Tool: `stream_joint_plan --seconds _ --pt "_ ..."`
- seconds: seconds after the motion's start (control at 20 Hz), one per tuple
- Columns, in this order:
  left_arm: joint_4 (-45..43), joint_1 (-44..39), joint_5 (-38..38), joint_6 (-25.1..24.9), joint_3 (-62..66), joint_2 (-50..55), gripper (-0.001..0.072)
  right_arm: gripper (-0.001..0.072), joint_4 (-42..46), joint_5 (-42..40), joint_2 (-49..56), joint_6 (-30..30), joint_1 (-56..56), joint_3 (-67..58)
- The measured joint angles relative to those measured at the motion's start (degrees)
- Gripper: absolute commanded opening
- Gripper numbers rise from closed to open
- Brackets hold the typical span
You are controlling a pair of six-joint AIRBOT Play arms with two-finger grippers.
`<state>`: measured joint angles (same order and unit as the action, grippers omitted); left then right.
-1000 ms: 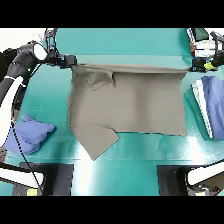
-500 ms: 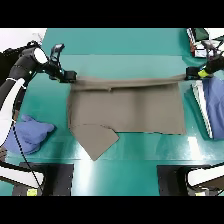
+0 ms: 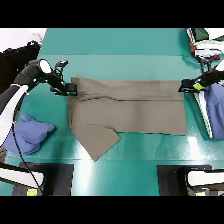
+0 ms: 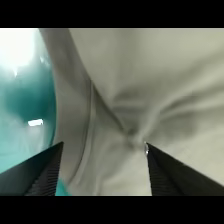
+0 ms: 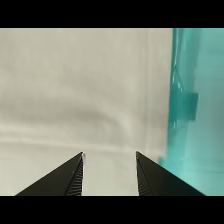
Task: Fold the shirts.
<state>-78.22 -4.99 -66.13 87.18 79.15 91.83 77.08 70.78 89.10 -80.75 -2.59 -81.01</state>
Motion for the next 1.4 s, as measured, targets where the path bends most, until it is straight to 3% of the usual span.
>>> stream_joint_plan --seconds 0.2,0.5,0.8,1.15,1.2,1.25,1.3,1.4 --pt "-0.98 -0.02 -4.48 0.26 -5.03 -7.85 0.0603 0.0378 -0.63 3.39 -6.97 0.02 -2.27 2.71" --pt "5.88 0.00 -5.92 2.69 -29.68 -26.73 0.0604 0.0378 -1.01 2.89 -19.19 0.74 -4.55 12.66" --pt "19.02 -0.44 -0.85 4.83 -49.46 -38.73 0.0603 0.0377 -1.07 1.27 -24.68 1.22 -5.01 18.40" --pt "26.62 -6.71 9.03 5.81 -55.67 -40.74 0.0601 0.0378 -2.21 0.96 -25.57 1.31 -5.05 19.41" --pt "27.04 -7.30 10.05 6.21 -55.87 -40.74 0.0508 0.0378 -2.29 1.01 -25.62 1.31 -5.05 19.45" --pt "27.10 -7.80 11.04 6.60 -56.08 -40.72 0.0221 0.0378 -2.38 1.33 -25.64 1.31 -5.07 19.47" --pt "26.80 -8.13 11.58 6.84 -56.22 -40.70 0.0040 0.0377 -2.45 1.68 -25.62 1.31 -5.09 19.50" --pt "27.56 -8.50 12.52 7.06 -56.33 -40.70 0.0026 0.0377 -2.49 2.89 -25.64 1.57 -5.42 19.56"
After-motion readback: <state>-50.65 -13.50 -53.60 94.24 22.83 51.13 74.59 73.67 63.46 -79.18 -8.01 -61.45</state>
